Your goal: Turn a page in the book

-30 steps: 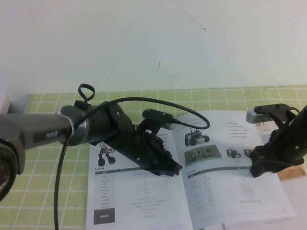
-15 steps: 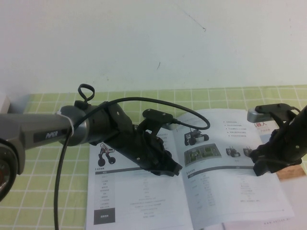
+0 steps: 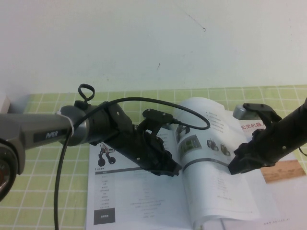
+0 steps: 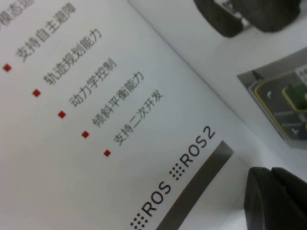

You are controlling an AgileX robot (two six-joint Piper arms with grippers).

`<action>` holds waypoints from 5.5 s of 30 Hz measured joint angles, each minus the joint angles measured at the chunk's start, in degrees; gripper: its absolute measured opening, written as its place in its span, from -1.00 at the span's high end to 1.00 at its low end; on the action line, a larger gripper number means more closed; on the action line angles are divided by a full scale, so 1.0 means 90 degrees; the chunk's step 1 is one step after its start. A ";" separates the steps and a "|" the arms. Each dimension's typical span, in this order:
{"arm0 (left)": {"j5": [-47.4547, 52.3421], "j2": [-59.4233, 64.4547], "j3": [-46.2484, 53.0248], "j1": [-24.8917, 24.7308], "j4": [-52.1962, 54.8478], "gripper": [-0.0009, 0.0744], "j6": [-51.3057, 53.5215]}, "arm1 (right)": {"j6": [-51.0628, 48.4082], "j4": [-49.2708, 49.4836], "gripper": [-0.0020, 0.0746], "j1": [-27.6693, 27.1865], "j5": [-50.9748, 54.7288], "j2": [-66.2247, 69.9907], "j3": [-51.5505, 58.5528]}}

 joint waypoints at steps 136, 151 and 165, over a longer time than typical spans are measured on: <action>-0.1045 -0.4422 0.1475 0.1983 0.2569 0.99 -0.1772 | -0.4736 0.4484 0.93 -0.1570 0.2313 -0.2399 0.0026; -0.0939 -0.8700 0.3717 0.2096 0.2614 0.98 -0.1966 | -0.5545 0.4554 0.94 -0.1627 -0.0770 -0.6363 0.2462; -0.0281 -1.1517 0.5579 0.2096 0.2852 0.98 -0.2376 | -0.5621 0.4588 0.95 -0.1627 -0.1335 -0.8112 0.3755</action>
